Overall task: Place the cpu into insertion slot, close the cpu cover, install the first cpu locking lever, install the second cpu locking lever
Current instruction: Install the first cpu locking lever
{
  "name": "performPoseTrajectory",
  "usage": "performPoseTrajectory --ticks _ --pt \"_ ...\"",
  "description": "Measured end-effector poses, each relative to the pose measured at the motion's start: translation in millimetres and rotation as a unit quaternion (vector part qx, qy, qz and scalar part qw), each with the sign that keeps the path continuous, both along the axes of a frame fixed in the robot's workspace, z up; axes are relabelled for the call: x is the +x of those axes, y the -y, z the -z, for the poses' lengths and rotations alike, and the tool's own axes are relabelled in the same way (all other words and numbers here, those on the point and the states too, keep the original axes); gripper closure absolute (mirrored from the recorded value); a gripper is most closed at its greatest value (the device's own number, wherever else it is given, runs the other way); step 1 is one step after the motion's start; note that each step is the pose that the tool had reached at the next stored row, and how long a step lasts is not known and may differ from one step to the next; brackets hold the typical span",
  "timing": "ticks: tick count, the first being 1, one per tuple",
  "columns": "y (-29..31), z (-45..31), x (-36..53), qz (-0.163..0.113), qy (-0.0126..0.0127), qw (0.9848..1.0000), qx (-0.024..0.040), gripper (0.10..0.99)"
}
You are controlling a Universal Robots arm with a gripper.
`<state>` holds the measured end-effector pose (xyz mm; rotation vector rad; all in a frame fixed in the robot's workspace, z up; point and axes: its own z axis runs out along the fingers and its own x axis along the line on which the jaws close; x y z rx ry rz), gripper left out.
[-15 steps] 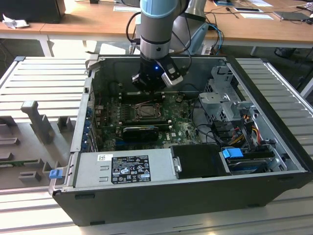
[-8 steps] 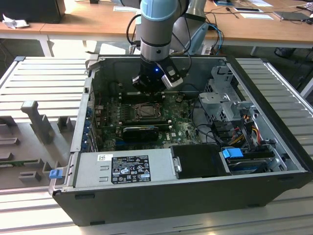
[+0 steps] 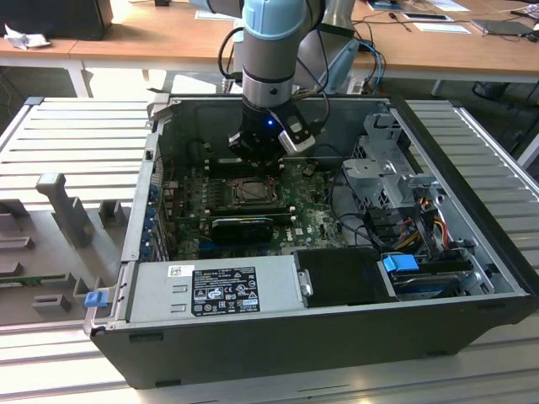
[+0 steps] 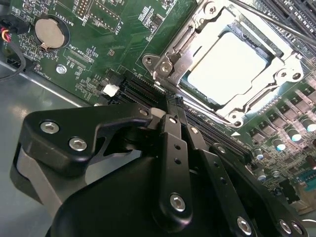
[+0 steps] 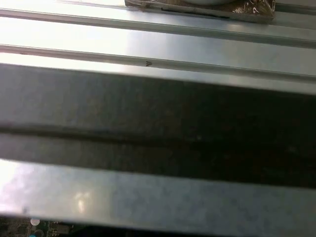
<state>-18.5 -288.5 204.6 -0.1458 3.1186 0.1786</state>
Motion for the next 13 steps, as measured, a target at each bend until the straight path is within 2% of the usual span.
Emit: performPoseTrajectory --ticks 13 --pt "1.7 2.6 0.1 0.000 0.0000 1.0000 -0.0050 0.980"
